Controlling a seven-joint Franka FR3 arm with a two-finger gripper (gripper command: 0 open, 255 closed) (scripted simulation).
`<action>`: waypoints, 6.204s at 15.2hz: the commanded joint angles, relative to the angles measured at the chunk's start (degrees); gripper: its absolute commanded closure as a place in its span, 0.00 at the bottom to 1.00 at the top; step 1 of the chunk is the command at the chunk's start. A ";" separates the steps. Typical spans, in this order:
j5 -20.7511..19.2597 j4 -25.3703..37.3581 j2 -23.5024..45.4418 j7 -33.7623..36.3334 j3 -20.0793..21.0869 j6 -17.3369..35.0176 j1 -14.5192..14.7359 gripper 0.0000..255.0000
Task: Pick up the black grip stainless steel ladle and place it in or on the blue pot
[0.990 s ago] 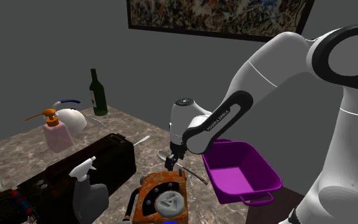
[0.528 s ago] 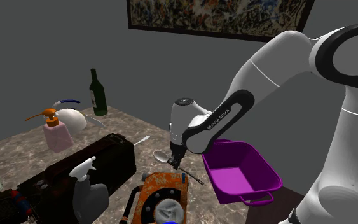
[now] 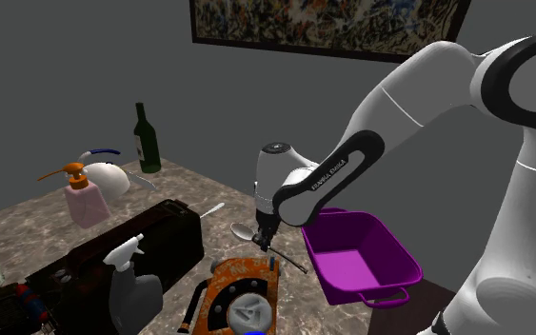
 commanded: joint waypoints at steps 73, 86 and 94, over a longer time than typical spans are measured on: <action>10.76 12.23 -14.12 44.15 36.62 -25.62 16.03 1.00; 2.95 8.60 -6.93 50.03 37.04 -18.41 16.57 1.00; 3.05 8.59 -7.01 49.91 37.04 -18.44 16.52 0.00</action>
